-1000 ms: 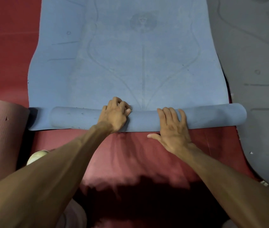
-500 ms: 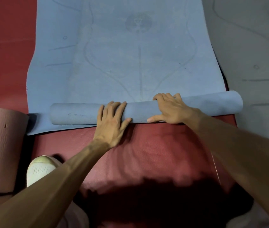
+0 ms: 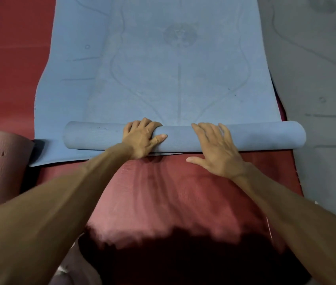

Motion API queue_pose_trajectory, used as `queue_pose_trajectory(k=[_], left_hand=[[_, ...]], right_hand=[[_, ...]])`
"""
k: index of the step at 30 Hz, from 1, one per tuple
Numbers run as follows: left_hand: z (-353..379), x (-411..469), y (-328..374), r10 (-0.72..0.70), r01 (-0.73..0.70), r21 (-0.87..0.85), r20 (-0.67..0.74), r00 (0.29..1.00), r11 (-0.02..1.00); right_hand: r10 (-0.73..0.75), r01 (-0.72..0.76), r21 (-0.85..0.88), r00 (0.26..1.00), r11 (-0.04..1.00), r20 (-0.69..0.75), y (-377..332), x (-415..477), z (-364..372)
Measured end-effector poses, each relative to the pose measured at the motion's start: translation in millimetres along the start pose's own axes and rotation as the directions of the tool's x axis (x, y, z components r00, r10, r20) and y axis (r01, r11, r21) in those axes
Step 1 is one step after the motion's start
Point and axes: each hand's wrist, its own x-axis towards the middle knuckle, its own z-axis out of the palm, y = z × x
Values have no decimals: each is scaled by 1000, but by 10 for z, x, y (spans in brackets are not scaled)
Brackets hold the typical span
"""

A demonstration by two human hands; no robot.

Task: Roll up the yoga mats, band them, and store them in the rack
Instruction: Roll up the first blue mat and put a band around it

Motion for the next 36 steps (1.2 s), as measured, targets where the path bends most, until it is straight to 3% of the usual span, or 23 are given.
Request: queue_pose_trajectory(k=[5,9,14,20,25,33,36], left_hand=[[-271,329,3,-73,111,-164,221,973,980],[-256,496,-56,-210,283,-305,250,945,909],[-246,481,73,-166,175,-88,107,980,981],[-75,225,128,-101,117,109,-137,985,987],[-14,8,129,-3,40,212,-170,985,976],[149,-643,342,-46,88,158,-253,966,983],[253,-965,335,51,1,175,-291,955,985]], right_hand=[[46,-46,-20,999,999,4,25,0,-102],[136,-124,-146,988,982,78,-36,172,-65],[222,-209,-118,970,971,104,9,456,-138],[203,-182,-125,962,975,184,92,596,-289],[160,-134,-141,968,981,192,21,589,-378],[160,-180,23,919,983,360,-200,192,-506],[181,-238,68,870,969,459,-307,-43,-529]])
